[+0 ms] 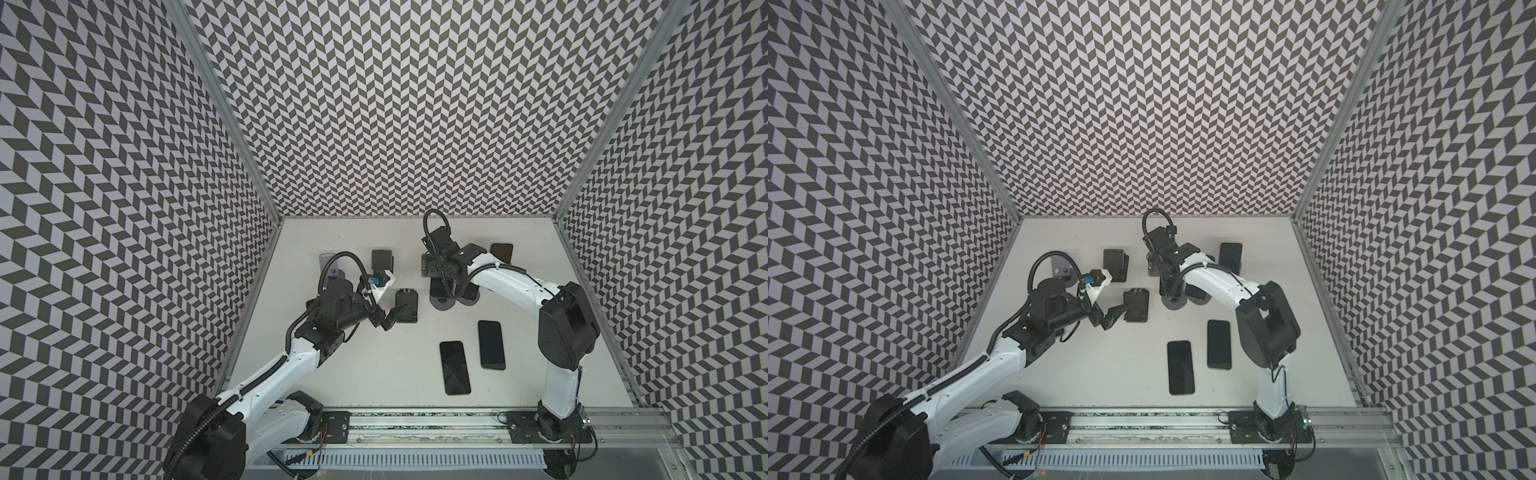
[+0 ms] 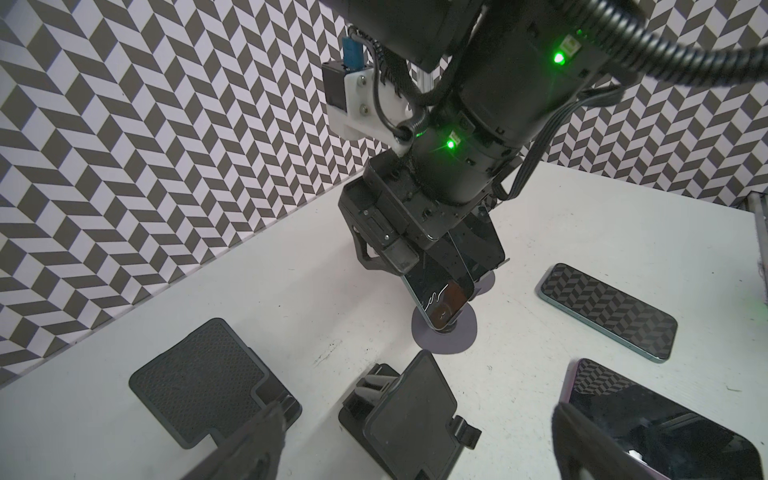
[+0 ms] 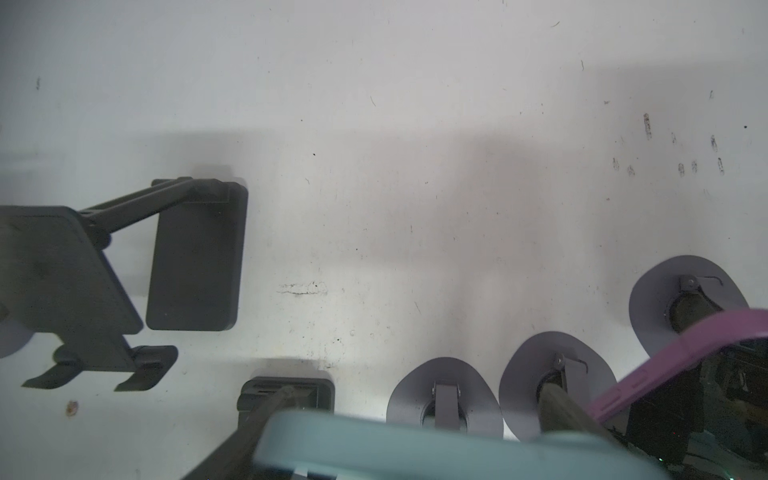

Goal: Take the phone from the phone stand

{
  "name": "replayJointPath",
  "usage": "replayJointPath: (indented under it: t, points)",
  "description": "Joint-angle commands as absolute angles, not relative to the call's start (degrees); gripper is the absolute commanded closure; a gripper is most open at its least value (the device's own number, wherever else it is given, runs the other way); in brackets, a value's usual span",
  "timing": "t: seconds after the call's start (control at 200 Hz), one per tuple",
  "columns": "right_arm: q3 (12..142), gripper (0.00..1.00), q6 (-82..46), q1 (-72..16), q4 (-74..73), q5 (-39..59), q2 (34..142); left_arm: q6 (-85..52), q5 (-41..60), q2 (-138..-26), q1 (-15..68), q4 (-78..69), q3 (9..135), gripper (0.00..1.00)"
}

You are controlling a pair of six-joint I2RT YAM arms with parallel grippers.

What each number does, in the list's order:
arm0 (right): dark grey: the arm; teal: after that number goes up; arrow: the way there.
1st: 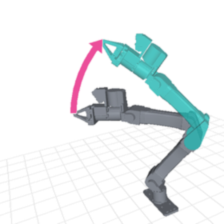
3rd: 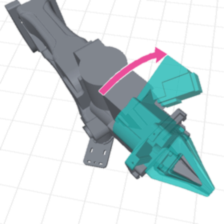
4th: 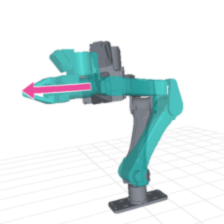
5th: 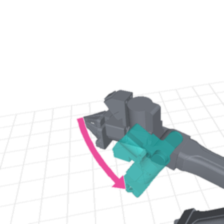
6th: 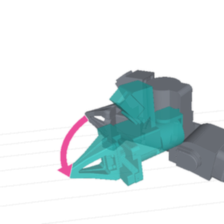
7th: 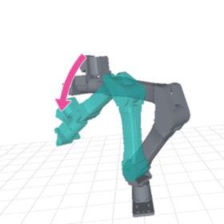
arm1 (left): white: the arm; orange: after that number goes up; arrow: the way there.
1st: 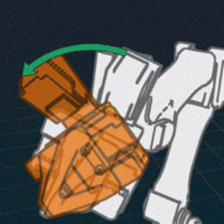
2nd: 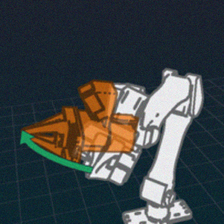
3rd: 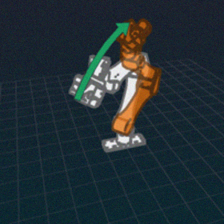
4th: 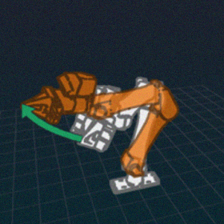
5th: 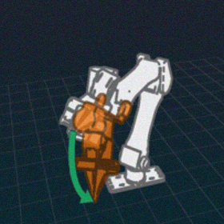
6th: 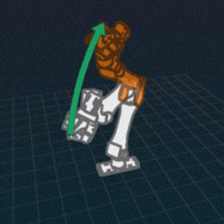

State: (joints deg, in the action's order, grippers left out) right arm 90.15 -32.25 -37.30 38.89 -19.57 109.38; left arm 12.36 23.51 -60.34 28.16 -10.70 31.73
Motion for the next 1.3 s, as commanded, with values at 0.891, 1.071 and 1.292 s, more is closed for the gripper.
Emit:
replayJointPath:
  t: [0.891,1.071,1.292]
  points:
    - [93.16,0.26,-36.17,-37.09,43.82,-22.85,110.03,13.96,21.39,-58.82,28.54,-11.66,30.36,0.0]
    - [93.25,0.27,-36.26,-37.09,44.2,-22.77,109.81,13.85,21.36,-58.93,28.48,-11.81,30.32,0.0]
    - [93.6,0.29,-36.51,-37.09,44.81,-23.62,109.19,13.95,21.29,-58.8,28.48,-11.74,30.23,0.0]
